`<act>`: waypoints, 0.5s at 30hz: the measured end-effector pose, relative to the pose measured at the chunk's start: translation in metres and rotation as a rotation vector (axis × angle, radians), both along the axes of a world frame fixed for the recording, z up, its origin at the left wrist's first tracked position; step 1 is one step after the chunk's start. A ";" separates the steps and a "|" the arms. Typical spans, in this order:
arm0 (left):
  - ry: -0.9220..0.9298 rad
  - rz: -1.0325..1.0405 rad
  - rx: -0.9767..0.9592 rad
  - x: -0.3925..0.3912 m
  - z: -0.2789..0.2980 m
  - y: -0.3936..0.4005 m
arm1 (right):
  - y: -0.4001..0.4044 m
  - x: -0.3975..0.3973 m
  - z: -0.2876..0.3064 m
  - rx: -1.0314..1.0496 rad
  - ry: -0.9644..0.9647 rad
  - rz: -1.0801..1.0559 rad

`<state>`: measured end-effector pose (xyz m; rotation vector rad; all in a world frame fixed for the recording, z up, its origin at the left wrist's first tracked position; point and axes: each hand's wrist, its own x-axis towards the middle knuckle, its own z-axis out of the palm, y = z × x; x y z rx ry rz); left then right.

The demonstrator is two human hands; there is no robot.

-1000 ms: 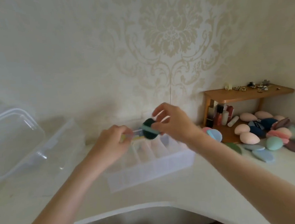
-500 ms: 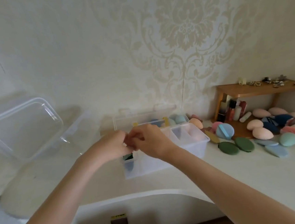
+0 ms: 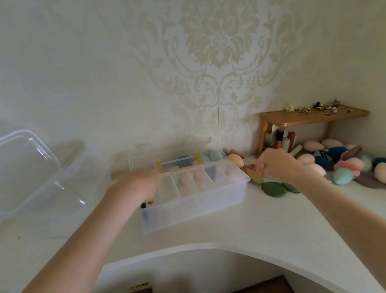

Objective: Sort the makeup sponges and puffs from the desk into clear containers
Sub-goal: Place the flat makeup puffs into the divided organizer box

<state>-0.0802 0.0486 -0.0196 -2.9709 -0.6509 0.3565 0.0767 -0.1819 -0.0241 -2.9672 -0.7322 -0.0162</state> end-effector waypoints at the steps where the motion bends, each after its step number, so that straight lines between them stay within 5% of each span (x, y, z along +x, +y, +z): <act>1: -0.014 0.007 0.015 0.000 -0.001 0.000 | -0.004 0.002 -0.008 -0.089 0.022 0.005; 8: -0.091 -0.023 0.090 -0.002 -0.005 0.002 | -0.016 0.001 -0.028 -0.113 0.122 0.030; 15: -0.205 -0.008 -0.015 -0.009 -0.004 0.015 | 0.009 -0.018 0.018 0.400 -0.057 0.115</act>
